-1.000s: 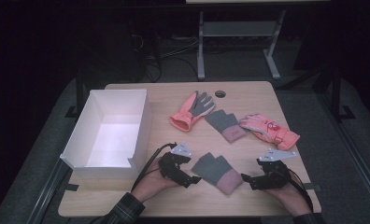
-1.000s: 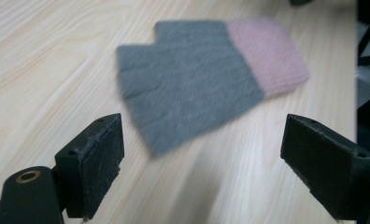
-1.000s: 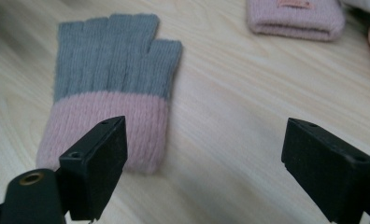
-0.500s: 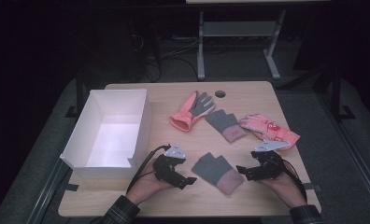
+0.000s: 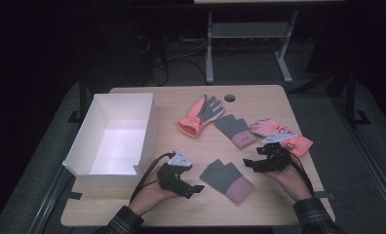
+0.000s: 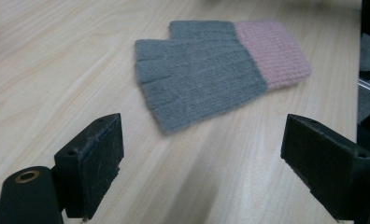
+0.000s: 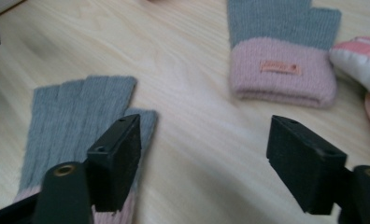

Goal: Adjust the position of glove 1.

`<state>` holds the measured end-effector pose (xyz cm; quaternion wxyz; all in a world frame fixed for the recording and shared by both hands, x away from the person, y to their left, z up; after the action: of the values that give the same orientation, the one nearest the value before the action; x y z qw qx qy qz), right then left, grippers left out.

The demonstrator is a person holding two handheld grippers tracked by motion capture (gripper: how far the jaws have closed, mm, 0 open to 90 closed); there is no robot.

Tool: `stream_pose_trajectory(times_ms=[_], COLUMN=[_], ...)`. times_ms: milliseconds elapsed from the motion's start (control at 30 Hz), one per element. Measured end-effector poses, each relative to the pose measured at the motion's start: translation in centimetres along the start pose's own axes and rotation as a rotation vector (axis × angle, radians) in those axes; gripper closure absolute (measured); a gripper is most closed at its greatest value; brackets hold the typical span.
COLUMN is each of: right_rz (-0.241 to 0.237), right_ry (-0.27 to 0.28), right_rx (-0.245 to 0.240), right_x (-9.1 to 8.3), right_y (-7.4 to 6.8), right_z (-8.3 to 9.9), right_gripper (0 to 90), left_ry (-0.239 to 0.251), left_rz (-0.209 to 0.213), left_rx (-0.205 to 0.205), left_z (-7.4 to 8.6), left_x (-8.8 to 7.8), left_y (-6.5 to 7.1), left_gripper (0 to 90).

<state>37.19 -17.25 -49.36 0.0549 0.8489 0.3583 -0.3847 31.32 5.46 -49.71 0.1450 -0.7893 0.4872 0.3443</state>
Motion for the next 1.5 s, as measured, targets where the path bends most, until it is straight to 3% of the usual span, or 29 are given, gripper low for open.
stream_pose_trajectory(times_ms=[100, 300, 467, 567, 667, 733, 800, 900, 1067, 1300, 1367, 1500], right_rz=[-0.003, -0.016, -0.018, -0.021, -0.003, 0.003, 0.015, 0.026, 0.035, 0.057, 0.056, 0.046], right_ry=[0.007, 0.005, -0.009, -0.004, -0.004, 0.0, -0.012, 0.01, -0.005, -0.01, -0.002, -0.039], right_rx=[0.0, 0.032, 0.04, 0.039, 0.027, 0.032, 0.029, 0.039, 0.068, 0.105, 0.106, 0.122], right_x=[0.2, 0.8, 1.6, 2.2, 2.9, 3.5, 4.2, 5.0, 6.6, 7.8, 8.1, 9.1], right_y=[0.3, 1.1, 1.8, 2.2, 2.8, 3.2, 3.5, 4.0, 5.0, 6.6, 6.9, 7.1], right_z=[-0.8, -1.9, -3.1, -3.9, -4.7, -5.2, -5.5, -6.2, -7.0, -7.7, -7.7, -7.0], right_gripper=[30.1, 40.4, 52.5, 58.8, 61.8, 60.8, 60.5, 62.9, 65.1, 65.7, 66.5, 65.9], left_ry=[-0.024, -0.019, -0.025, -0.047, -0.028, -0.025, 0.007, -0.015, -0.01, -0.045, -0.037, -0.012], left_rz=[0.027, 0.011, -0.007, -0.007, -0.031, -0.03, -0.006, 0.018, 0.019, 0.007, 0.016, 0.023], left_rx=[-0.015, 0.007, 0.06, 0.053, 0.045, 0.062, 0.048, 0.036, 0.025, 0.011, 0.0, -0.01], left_z=[0.2, 0.2, 0.3, 0.7, 0.6, 0.6, 0.4, 0.7, 0.9, 1.2, 1.1, 0.8], left_x=[-0.3, -0.9, -1.2, -1.0, -1.0, -1.1, -1.1, -0.8, -0.8, -1.0, -1.0, -1.3], left_y=[0.1, -0.1, 0.4, 0.2, 0.0, -0.1, -0.1, -0.2, -0.1, 0.1, 0.1, -0.4], left_gripper=[12.8, 12.8, 13.0, 12.8, 12.8, 14.8, 18.5, 16.7, 13.4, 13.7, 13.5, 13.6])
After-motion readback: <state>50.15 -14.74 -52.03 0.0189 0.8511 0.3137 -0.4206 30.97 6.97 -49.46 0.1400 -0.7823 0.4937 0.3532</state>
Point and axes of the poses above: each handheld gripper's, and its own axes: x roughly forward along the jaws, z roughly out of its underside, y roughly to its right, the point moved 9 cm from there along x, roughly forward along the jaws, and after that the axes turned 4 degrees about -z, right-handed, at the moved point
